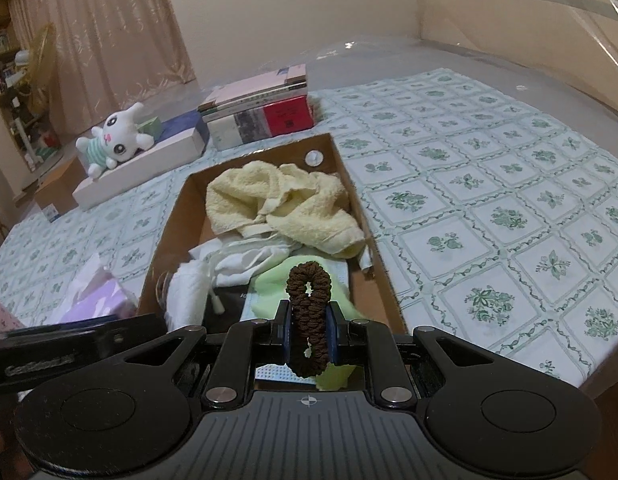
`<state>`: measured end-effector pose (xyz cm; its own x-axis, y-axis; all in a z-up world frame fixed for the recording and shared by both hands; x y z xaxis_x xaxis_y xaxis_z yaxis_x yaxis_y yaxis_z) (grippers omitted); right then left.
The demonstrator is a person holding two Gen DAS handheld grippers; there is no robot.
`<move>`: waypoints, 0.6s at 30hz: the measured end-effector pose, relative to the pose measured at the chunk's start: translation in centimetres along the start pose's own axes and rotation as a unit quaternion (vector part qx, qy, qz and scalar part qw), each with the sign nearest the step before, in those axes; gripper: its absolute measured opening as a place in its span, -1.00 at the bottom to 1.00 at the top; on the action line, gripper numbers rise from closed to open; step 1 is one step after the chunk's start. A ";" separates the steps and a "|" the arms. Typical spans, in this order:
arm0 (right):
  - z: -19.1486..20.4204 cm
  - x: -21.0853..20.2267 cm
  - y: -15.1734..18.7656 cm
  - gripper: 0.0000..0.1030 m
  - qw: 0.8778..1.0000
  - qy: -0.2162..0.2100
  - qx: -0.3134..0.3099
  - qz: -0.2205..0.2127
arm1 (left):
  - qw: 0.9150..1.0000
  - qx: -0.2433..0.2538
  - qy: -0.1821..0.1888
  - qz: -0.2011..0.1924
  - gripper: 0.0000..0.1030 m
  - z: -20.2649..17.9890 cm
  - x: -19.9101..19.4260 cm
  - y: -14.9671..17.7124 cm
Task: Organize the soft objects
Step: 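Open both grippers to drop the cloth and hair tie into the tray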
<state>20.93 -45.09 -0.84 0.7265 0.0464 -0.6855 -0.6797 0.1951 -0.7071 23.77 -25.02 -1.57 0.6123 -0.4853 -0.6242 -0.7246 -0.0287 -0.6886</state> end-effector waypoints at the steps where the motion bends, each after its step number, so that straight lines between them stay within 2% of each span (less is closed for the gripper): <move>1: -0.1 0.0 0.0 -0.67 1.000 0.001 0.001 0.000 | 1.000 -0.001 0.000 -0.002 0.00 0.0 -0.3 0.0; 10: -0.7 0.3 0.5 -0.62 1.000 0.007 0.001 -0.003 | 1.000 0.003 -0.007 -0.012 0.02 0.2 -1.4 0.5; 12: -0.8 0.5 0.6 -0.58 1.000 0.008 -0.001 0.001 | 1.000 0.003 -0.008 -0.015 0.07 0.3 -1.7 0.6; 14: -0.8 0.9 0.8 -0.58 1.000 0.012 -0.009 0.008 | 1.000 0.005 -0.011 -0.018 0.23 0.3 -1.9 0.8; 18: -0.5 2.2 1.4 -0.58 0.999 0.015 -0.030 0.025 | 0.999 0.014 -0.014 -0.025 0.28 0.4 -2.2 0.8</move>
<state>21.56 -45.16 -3.38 0.6890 0.0255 -0.7243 -0.7203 0.1347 -0.6804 21.96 -23.66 -0.91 0.6571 -0.4586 -0.5982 -0.6838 -0.0286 -0.7292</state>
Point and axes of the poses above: each gripper's, at about its wrist camera, not at the fingertips, and x roughly the way its jaws point, z to its left, y to its underside, the point moved 3 cm from there along x, roughly the way its jaws point, and after that the axes turned 7 degrees about y, right-handed, at the moved point
